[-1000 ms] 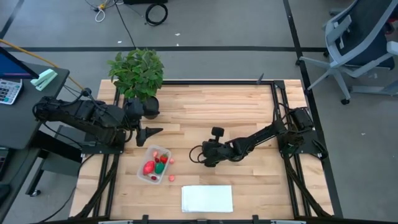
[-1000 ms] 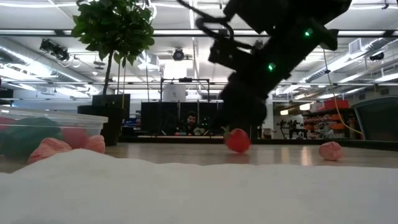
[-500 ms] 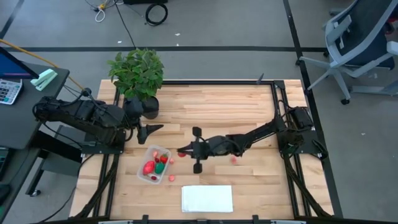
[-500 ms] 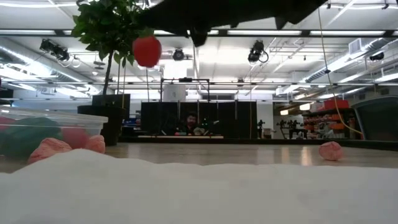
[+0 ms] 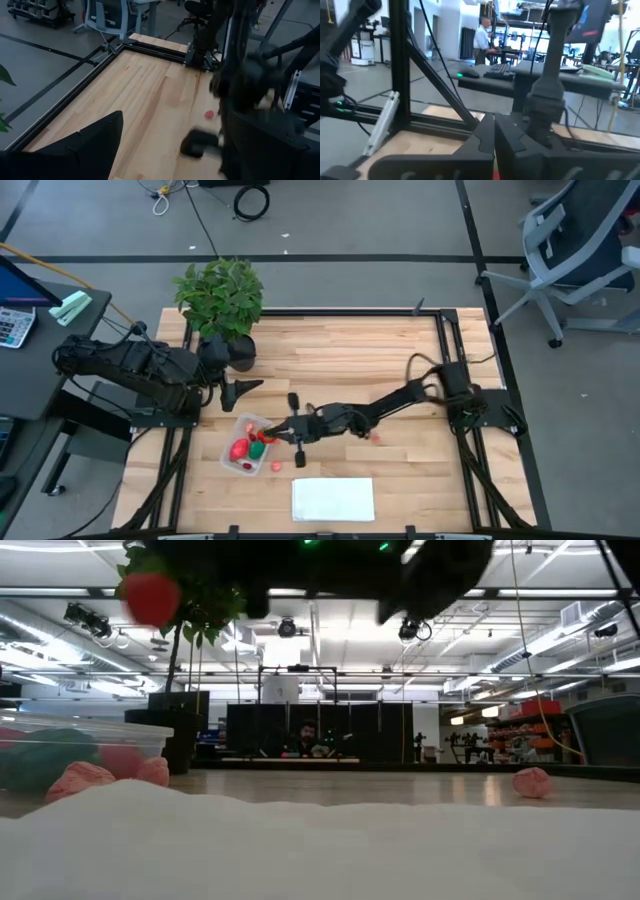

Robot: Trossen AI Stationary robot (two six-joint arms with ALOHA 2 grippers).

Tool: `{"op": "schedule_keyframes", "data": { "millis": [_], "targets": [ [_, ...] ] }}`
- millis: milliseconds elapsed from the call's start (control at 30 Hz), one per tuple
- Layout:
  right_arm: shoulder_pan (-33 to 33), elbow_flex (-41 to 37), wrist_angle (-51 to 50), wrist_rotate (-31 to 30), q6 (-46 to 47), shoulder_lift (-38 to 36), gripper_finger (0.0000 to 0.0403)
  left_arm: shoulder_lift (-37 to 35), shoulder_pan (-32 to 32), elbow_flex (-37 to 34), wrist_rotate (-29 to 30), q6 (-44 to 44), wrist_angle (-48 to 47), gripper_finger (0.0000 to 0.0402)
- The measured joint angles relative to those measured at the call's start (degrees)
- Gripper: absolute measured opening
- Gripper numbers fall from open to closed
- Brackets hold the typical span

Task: Pick and placing Produce into tupperware
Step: Put the red strawberry into the transparent bin, then put the pink peach into the transparent bin

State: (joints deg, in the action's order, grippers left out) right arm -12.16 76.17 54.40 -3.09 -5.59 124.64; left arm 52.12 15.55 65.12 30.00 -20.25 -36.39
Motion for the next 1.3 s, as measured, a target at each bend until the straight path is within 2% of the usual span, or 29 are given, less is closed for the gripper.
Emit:
{"op": "schedule_keyframes", "data": {
  "millis": [133, 233, 367, 500, 667, 767, 967, 1133, 1300],
  "targets": [
    [0.34, 12.07, -2.32, 2.02, -0.76, 9.02, 0.0, 0.0, 0.0, 0.0, 0.02, 0.02, -0.03, 0.0364],
    [0.67, 20.27, -8.76, 3.19, -0.9, 13.38, 0.0, 0.02, 0.0, 0.0, 0.0, 0.0, -0.14, 0.0364],
    [1.11, 28.49, -20.94, 3.37, -1.15, 17.25, 0.0, 0.01, 0.0, 0.0, -0.01, 0.02, -0.42, 0.0364],
    [1.78, 33.74, -26.32, 3.28, -1.52, 19.12, 0.0006, 0.0, 0.0, 0.0, -0.02, 0.11, -0.66, 0.0364],
    [2.98, 35.0, -33.6, 3.24, -1.45, 19.0, 0.0033, 0.0, 0.02, 0.0, -0.03, 0.09, -0.83, 0.0364],
    [3.91, 34.99, -37.65, 3.24, 2.29, 18.05, 0.0061, 0.0, 0.04, 0.0, -0.03, 0.06, -0.94, 0.0364],
    [4.92, 35.01, -40.49, 3.15, 3.85, 17.53, 0.0106, 0.0, 0.04, 0.0, -0.02, -0.04, -0.95, 0.0364],
    [4.98, 35.01, -44.61, 3.32, 4.38, 17.43, 0.0106, 0.0, 0.04, 0.0, -0.04, -0.07, -1.21, 0.0364],
    [4.97, 35.01, -50.51, 4.1, 4.02, 17.27, 0.0074, 0.0, 0.0, 0.0, -0.04, -0.02, -1.34, 0.0364]
  ]
}}
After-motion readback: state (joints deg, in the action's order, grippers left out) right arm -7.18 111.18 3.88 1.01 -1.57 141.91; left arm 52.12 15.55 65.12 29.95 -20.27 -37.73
